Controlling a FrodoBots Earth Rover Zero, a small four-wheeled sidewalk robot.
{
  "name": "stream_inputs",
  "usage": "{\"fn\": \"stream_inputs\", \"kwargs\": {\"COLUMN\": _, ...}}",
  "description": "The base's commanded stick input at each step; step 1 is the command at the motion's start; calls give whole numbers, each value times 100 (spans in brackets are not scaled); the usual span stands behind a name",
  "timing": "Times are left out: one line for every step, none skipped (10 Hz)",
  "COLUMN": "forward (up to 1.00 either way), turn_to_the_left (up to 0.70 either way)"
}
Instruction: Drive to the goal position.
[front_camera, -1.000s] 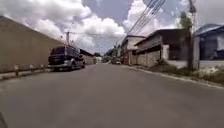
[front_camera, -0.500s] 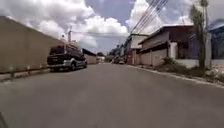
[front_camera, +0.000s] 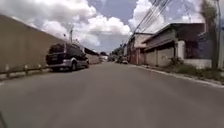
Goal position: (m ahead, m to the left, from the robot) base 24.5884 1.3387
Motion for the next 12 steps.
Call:
{"fn": "stream_inputs", "kwargs": {"forward": 100, "turn_to_the_left": 0}}
{"fn": "stream_inputs", "kwargs": {"forward": 100, "turn_to_the_left": 0}}
{"fn": "stream_inputs", "kwargs": {"forward": 100, "turn_to_the_left": 0}}
{"fn": "stream_inputs", "kwargs": {"forward": 100, "turn_to_the_left": 0}}
{"fn": "stream_inputs", "kwargs": {"forward": 100, "turn_to_the_left": 0}}
{"fn": "stream_inputs", "kwargs": {"forward": 100, "turn_to_the_left": 0}}
{"fn": "stream_inputs", "kwargs": {"forward": 100, "turn_to_the_left": 0}}
{"fn": "stream_inputs", "kwargs": {"forward": 100, "turn_to_the_left": 0}}
{"fn": "stream_inputs", "kwargs": {"forward": 100, "turn_to_the_left": 0}}
{"fn": "stream_inputs", "kwargs": {"forward": 100, "turn_to_the_left": 0}}
{"fn": "stream_inputs", "kwargs": {"forward": 100, "turn_to_the_left": 0}}
{"fn": "stream_inputs", "kwargs": {"forward": 100, "turn_to_the_left": 0}}
